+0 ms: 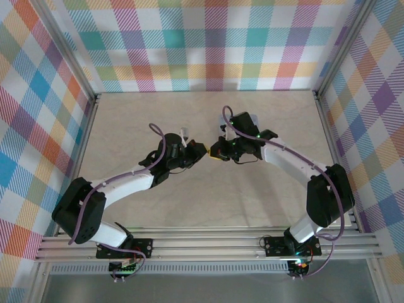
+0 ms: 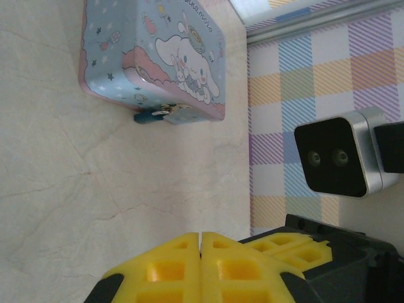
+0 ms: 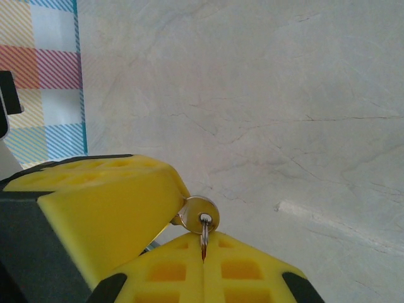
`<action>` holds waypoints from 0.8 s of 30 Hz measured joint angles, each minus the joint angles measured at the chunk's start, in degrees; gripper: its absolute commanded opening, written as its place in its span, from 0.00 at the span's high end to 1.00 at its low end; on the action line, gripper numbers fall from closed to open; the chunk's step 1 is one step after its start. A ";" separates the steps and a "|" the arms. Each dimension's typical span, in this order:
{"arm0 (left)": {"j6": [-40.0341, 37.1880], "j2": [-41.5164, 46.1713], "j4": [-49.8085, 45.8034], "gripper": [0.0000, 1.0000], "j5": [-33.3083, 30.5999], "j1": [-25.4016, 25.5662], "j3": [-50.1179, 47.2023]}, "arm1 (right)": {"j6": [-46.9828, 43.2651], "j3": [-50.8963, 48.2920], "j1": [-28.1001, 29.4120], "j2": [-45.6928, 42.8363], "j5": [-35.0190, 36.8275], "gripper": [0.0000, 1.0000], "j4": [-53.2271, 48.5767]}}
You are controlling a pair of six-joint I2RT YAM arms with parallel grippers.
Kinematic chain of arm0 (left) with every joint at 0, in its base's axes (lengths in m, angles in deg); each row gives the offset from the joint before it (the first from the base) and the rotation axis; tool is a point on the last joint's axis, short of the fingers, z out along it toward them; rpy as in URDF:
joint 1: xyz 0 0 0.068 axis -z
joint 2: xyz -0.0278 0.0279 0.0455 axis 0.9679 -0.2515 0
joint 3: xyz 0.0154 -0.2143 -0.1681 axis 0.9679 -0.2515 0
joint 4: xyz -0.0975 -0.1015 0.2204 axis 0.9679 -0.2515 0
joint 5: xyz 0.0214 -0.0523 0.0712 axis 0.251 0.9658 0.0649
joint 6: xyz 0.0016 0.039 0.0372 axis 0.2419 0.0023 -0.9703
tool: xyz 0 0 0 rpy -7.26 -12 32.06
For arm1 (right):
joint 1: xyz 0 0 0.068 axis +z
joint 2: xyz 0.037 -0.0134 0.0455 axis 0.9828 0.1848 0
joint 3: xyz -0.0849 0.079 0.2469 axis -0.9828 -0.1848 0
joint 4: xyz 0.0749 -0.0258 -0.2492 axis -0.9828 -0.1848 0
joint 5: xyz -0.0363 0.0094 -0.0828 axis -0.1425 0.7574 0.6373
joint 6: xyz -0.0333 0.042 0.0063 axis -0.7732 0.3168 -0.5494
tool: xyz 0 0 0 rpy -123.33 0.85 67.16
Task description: Unlock the padlock with the key
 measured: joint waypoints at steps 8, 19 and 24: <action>-3.63 2.43 -2.71 1.00 -0.42 -0.09 -0.15 | -0.15 -2.69 0.00 -0.98 -3.15 0.67 4.50; -9.25 6.10 -14.91 1.00 4.46 -3.48 5.75 | -12.00 -3.43 -1.01 -12.07 2.05 0.49 -0.26; -10.93 6.08 -23.56 1.00 7.98 -5.33 11.37 | -21.38 -12.79 0.17 -22.58 7.76 0.49 7.13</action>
